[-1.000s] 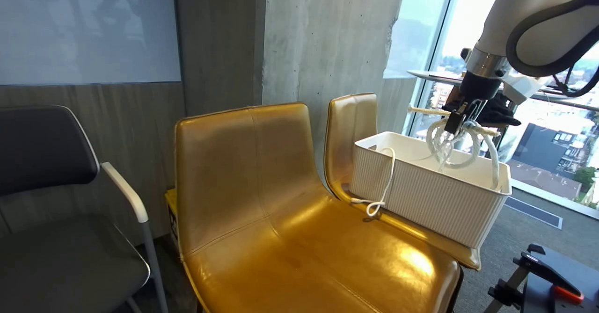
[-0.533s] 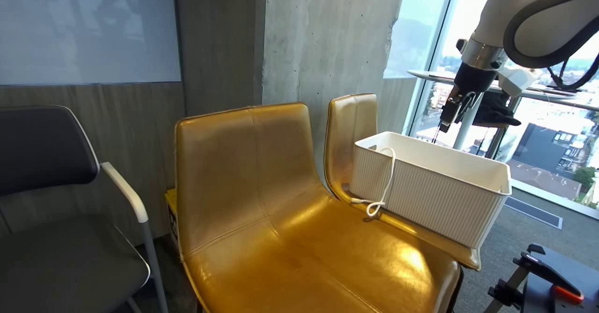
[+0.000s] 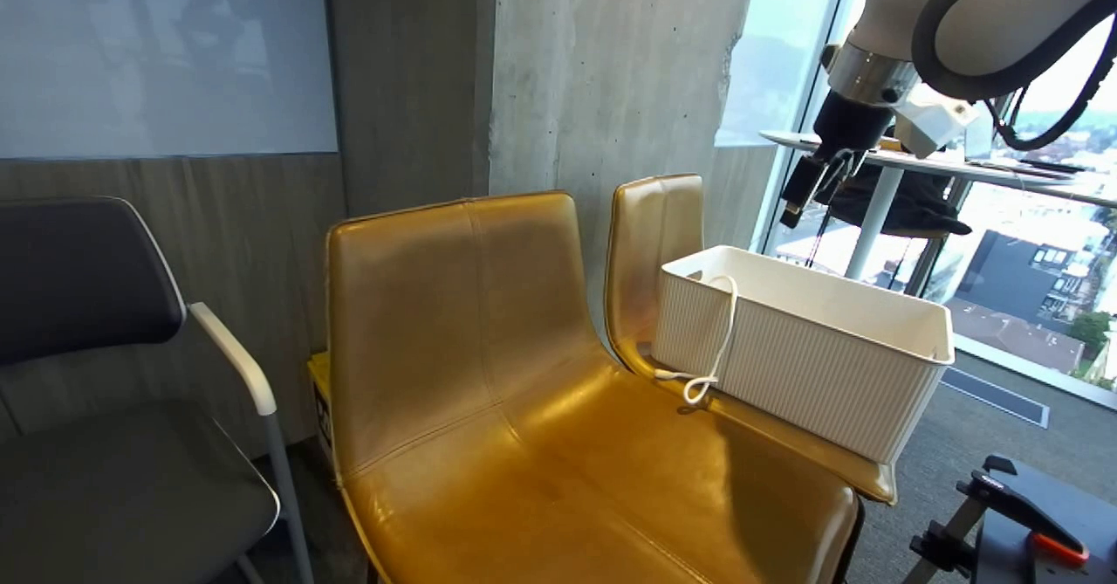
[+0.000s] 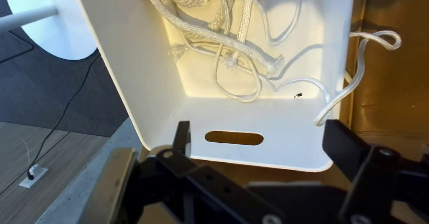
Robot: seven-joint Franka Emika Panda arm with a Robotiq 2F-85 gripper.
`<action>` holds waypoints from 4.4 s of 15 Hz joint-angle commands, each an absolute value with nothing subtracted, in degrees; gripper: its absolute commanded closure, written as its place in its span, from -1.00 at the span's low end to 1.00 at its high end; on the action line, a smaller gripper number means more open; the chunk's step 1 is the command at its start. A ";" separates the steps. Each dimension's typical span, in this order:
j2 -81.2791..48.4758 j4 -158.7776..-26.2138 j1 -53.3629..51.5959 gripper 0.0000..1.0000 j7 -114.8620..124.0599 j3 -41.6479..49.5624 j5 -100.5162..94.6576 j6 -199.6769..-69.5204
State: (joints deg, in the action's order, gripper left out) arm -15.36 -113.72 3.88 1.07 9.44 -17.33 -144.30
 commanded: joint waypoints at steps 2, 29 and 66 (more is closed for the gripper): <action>-20.87 -108.62 3.40 -1.00 4.07 7.07 -12.20 -141.63; -38.44 -91.22 4.63 0.57 3.05 5.21 -3.70 -136.78; -39.16 -84.98 -1.31 0.23 -1.75 3.46 -8.48 -123.51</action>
State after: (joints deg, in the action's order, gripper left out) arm -39.54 -86.50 -1.22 -1.45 3.77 -7.51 -125.76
